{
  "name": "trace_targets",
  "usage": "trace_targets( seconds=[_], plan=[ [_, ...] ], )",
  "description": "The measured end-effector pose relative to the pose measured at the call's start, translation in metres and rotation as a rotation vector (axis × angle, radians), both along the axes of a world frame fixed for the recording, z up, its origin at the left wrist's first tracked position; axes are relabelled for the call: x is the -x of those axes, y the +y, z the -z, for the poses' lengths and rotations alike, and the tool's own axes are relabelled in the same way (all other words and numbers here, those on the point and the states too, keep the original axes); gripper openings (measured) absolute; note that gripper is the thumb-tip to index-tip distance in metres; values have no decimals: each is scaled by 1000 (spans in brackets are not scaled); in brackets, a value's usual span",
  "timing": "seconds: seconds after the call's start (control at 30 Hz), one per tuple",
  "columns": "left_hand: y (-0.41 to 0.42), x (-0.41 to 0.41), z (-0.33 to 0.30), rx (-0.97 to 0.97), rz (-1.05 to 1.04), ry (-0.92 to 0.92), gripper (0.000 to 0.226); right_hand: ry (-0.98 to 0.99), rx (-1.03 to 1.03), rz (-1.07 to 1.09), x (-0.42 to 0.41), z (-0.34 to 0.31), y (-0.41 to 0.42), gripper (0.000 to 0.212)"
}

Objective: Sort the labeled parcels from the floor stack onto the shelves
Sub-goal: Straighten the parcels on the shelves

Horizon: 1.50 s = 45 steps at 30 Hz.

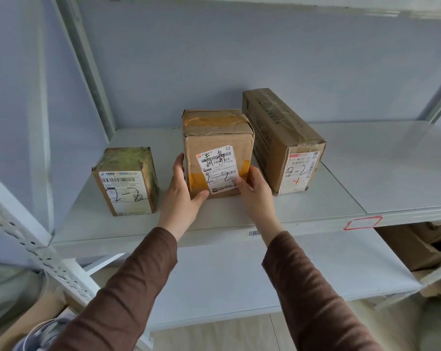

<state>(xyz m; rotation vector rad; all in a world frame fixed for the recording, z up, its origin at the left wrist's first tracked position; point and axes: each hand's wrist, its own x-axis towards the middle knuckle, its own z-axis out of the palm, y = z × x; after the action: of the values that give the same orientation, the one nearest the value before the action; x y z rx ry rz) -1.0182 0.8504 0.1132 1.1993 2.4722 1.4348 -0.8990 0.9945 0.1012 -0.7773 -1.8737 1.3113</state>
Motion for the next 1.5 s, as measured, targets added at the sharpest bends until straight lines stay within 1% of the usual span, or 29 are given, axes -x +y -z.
trace_targets(
  seconds=[0.03, 0.07, 0.1, 0.2, 0.23, 0.3, 0.4, 0.5, 0.57, 0.63, 0.77, 0.87, 0.93, 1.0, 1.13, 1.5],
  plan=[
    [-4, -5, -1, -3, 3, 3, 103, -6, 1, 33, -2, 1, -4, 55],
    [-10, -11, -1, -9, 5, 1, 105, 0, -20, 75, -4, 1, -11, 66],
    [-17, -18, -2, -14, 6, -5, 105, 16, -70, 124, -8, 0, -21, 66],
    [-43, -36, -4, -92, 30, 43, 102, 160, -302, 231, -18, -2, -54, 44],
    [-53, -39, -5, -111, 32, 78, 99, 204, -345, 228, -18, -5, -66, 38],
    [-71, -42, -6, -136, 18, 166, 92, 263, -360, 167, -12, -7, -88, 30],
    [-97, -34, -9, -194, -25, 282, 84, 294, -341, 41, 3, -6, -113, 29],
    [-119, -10, -7, -218, -86, 340, 83, 250, -337, -77, 26, -5, -132, 38],
    [-131, 9, -6, -237, -121, 315, 84, 197, -331, -128, 44, -5, -143, 48],
    [-138, 26, -5, -236, -127, 251, 87, 146, -316, -153, 60, -5, -150, 56],
    [-146, 63, 2, -176, -97, 128, 95, 39, -256, -151, 85, -4, -160, 69],
    [-147, 88, 9, -118, -63, 29, 99, -48, -206, -141, 99, -1, -160, 73],
    [-145, 98, 11, -84, -36, -5, 98, -85, -200, -124, 106, 0, -159, 73],
    [-143, 105, 11, -58, -5, -14, 94, -93, -211, -104, 111, 3, -157, 67],
    [-138, 113, 12, -75, 24, -5, 84, -78, -225, -69, 117, 2, -155, 56],
    [-127, 131, 9, -67, -2, 35, 83, -109, -239, -37, 135, -8, -152, 51]
  ],
)
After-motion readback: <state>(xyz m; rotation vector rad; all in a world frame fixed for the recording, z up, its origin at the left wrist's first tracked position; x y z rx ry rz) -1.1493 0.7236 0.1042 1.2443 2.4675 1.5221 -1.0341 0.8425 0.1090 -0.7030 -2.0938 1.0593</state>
